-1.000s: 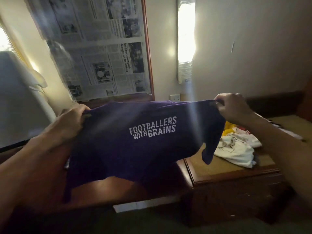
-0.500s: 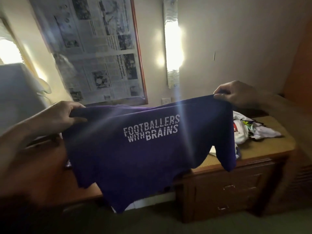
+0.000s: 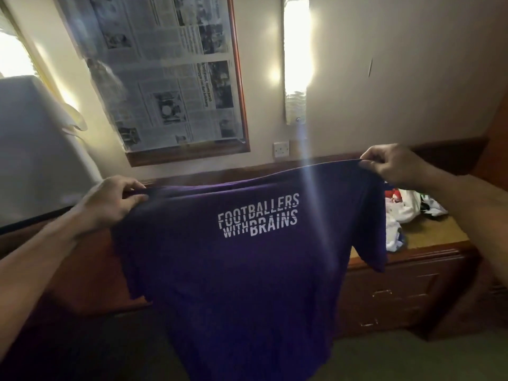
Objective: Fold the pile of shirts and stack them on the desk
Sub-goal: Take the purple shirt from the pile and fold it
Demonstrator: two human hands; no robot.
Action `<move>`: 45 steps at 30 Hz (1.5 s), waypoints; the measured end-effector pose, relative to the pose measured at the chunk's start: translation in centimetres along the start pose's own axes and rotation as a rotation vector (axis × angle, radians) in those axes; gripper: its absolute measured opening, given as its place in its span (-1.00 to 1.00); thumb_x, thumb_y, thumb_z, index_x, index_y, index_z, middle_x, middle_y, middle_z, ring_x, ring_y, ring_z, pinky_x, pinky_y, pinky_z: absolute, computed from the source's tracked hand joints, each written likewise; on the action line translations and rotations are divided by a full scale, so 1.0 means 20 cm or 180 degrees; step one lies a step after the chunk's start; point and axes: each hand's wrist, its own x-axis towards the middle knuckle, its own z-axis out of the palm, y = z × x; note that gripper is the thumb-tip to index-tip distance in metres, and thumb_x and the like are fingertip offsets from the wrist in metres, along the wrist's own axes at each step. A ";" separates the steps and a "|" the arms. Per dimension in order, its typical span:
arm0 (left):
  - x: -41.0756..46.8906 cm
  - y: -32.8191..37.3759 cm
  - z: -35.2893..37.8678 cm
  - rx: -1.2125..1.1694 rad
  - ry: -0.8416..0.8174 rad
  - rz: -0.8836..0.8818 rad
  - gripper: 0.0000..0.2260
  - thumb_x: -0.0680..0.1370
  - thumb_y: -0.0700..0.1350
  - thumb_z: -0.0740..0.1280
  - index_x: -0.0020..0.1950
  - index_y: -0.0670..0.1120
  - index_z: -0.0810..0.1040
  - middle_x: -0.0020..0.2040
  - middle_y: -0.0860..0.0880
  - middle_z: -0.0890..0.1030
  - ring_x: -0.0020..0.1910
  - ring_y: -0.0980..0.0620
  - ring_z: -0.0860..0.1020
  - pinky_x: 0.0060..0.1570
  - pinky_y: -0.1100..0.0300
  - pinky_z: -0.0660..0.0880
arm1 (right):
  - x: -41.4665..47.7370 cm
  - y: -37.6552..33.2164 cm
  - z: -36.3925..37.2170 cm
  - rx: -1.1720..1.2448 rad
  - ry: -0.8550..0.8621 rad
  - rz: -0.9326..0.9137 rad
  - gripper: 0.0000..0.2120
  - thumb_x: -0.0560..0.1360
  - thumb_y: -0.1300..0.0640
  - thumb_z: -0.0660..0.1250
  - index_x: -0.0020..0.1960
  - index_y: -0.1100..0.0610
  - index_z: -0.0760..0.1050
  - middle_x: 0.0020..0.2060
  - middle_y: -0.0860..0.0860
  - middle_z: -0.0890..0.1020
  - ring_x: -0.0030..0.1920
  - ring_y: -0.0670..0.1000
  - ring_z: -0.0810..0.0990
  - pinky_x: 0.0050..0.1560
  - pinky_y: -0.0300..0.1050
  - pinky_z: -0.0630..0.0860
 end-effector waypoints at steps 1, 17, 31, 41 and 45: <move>0.01 -0.04 0.06 0.0072 0.0050 -0.0044 -0.86 0.53 -0.20 0.48 0.08 -0.18 0.69 -0.02 -0.18 0.70 -0.10 -0.06 0.57 -0.02 0.12 0.42 | 0.04 0.03 0.06 -0.0091 -0.0075 0.0060 -0.87 0.59 0.16 0.41 -0.13 -0.01 0.58 -0.23 0.05 0.65 -0.25 0.01 0.54 -0.16 -0.07 0.46; 0.54 -0.76 1.01 -0.0204 -0.0315 -0.0682 -0.87 0.54 -0.18 0.48 0.05 -0.18 0.74 0.01 -0.15 0.73 0.03 -0.14 0.65 -0.03 0.13 0.40 | 0.73 0.35 1.10 -0.0416 -0.0485 0.0948 -0.93 0.58 0.12 0.42 -0.09 0.03 0.60 -0.18 0.01 0.63 -0.17 -0.01 0.58 -0.28 -0.17 0.40; 1.36 -1.01 1.48 -0.1347 -0.0886 -0.2014 -0.91 0.63 -0.20 0.35 0.06 -0.21 0.61 -0.33 -0.16 0.61 -0.57 -0.01 0.56 -0.56 0.18 0.51 | 1.45 0.64 1.44 -0.0732 -0.0404 0.1248 -0.96 0.56 0.04 0.44 -0.03 -0.01 0.62 -0.23 -0.02 0.60 -0.16 0.05 0.55 -0.35 -0.19 0.31; 2.04 -1.09 2.06 -0.1754 -0.0918 -0.2685 -0.91 0.66 -0.18 0.31 0.13 -0.17 0.53 -0.22 -0.19 0.63 -0.56 -0.04 0.61 -0.63 0.20 0.49 | 2.13 1.09 1.78 -0.0812 -0.0361 0.1516 -0.87 0.57 0.02 0.42 0.02 0.06 0.67 -0.16 0.02 0.63 -0.06 0.09 0.60 -0.09 -0.08 0.43; 2.10 -1.14 2.40 -0.1642 -0.0863 -0.2810 -0.92 0.65 -0.15 0.33 0.12 -0.09 0.58 -0.20 -0.18 0.67 -0.44 -0.11 0.66 -0.52 0.14 0.57 | 2.26 1.34 2.01 -0.0922 -0.0577 0.1588 -0.81 0.58 -0.01 0.40 0.09 0.07 0.67 0.04 0.10 0.71 0.09 0.17 0.64 -0.03 -0.07 0.45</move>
